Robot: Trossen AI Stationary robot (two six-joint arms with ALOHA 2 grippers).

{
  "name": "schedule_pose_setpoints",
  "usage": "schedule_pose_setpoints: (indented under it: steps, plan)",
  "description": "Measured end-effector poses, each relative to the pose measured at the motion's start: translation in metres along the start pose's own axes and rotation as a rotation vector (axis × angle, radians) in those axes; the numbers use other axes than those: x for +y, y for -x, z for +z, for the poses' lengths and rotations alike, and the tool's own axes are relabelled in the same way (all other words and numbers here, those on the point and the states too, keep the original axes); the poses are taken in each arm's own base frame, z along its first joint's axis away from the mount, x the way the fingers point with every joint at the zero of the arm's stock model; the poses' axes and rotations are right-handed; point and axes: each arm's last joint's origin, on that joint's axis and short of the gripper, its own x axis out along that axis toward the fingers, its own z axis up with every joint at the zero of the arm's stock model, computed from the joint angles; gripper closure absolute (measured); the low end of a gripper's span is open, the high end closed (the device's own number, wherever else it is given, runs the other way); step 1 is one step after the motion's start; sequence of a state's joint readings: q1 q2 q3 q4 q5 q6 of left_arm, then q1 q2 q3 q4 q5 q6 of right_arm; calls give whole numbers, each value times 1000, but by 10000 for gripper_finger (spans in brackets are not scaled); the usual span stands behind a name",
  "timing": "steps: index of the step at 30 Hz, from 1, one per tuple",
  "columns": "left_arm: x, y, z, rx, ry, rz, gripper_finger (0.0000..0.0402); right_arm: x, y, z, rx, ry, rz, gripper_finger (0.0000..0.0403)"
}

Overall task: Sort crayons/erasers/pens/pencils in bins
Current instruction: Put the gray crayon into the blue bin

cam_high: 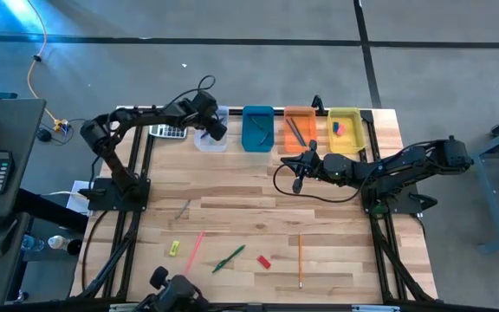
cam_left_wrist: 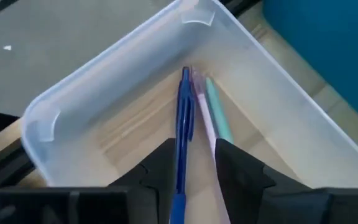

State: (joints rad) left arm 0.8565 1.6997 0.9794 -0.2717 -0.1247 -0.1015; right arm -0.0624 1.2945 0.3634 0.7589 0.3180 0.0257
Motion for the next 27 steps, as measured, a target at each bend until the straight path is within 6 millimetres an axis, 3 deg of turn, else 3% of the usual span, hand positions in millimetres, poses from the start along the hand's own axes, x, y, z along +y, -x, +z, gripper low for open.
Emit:
schedule_pose_setpoints:
  steps: [7,15,22,27]
  plan:
    - [-25,44,1,-68,-88,34,330,0,0,0,1,0,0,403]
    - [-77,109,-15,-178,-196,-80,387,0,0,0,-1,-3,0,403]
    - [-105,134,-70,-240,-168,-207,399,1,0,0,2,-19,36,403]
    - [-115,151,-112,-169,-157,-294,400,2,0,-1,9,-16,40,403]
